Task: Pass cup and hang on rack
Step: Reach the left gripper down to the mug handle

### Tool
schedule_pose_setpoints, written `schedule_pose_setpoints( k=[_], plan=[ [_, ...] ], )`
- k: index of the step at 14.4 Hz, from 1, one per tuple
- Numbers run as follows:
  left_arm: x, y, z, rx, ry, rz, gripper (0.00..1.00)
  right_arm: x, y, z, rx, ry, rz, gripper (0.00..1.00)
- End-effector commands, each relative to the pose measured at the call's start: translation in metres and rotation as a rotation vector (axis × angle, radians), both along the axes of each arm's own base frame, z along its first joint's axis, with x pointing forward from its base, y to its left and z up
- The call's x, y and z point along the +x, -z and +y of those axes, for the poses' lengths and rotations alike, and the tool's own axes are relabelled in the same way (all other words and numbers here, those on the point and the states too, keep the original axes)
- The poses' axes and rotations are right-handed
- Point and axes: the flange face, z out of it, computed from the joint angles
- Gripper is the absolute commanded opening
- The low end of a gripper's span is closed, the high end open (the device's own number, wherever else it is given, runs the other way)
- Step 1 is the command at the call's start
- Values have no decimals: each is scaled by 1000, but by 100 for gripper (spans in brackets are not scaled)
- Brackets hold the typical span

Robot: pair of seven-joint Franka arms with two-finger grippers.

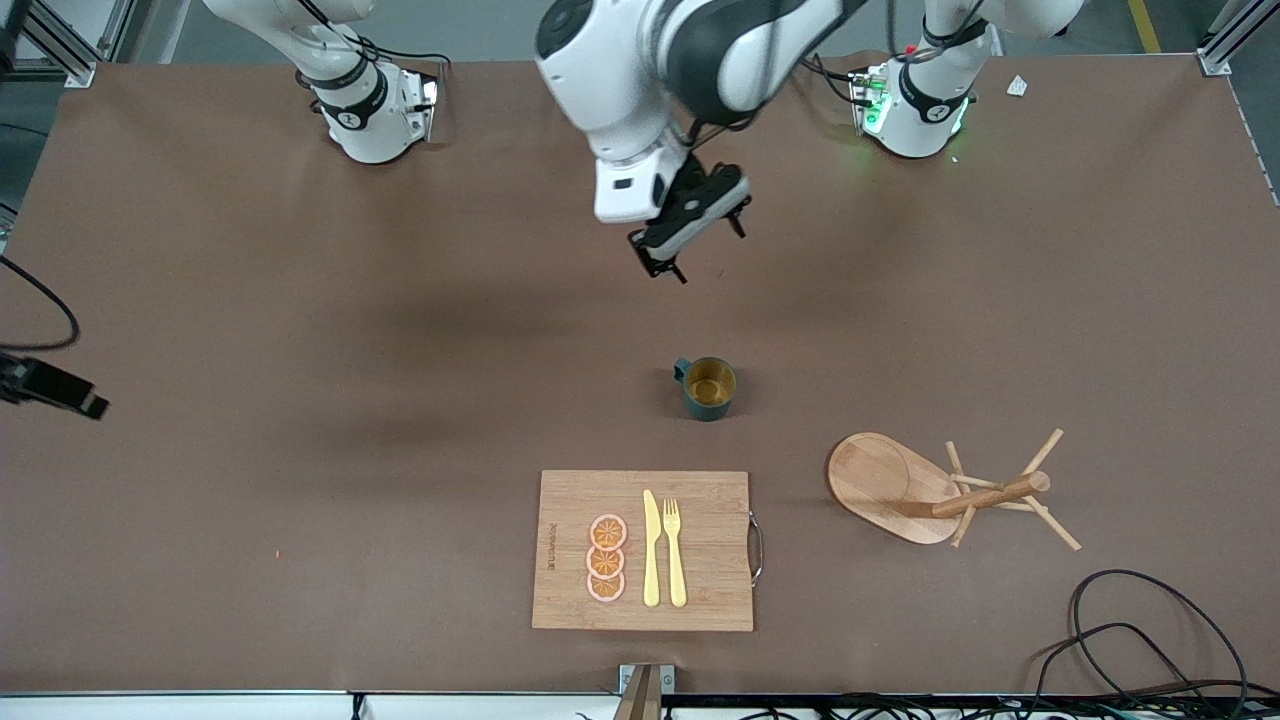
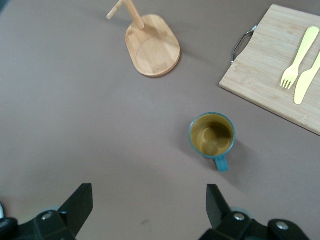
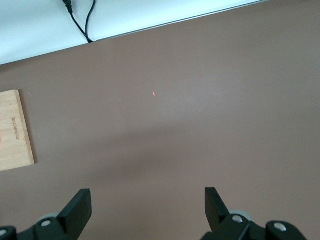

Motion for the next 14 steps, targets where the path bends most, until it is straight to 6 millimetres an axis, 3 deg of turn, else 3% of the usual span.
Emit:
schedule_pose_setpoints(
  k=[1,3,7,14],
  plan=[
    [4,54,-26,35,-23,-84,99,-42,-15,-3,-26,-16,6,100],
    [5,96,-41,14,-46,-177,99,-61,-20,-5,-60,-16,6,100],
    [10,159,-41,52,-86,-270,99,-95,-10,-6,-51,-20,-17,100],
    [3,244,-45,27,-159,-433,99,-98,-22,-3,-65,-148,-33,100]
  ],
)
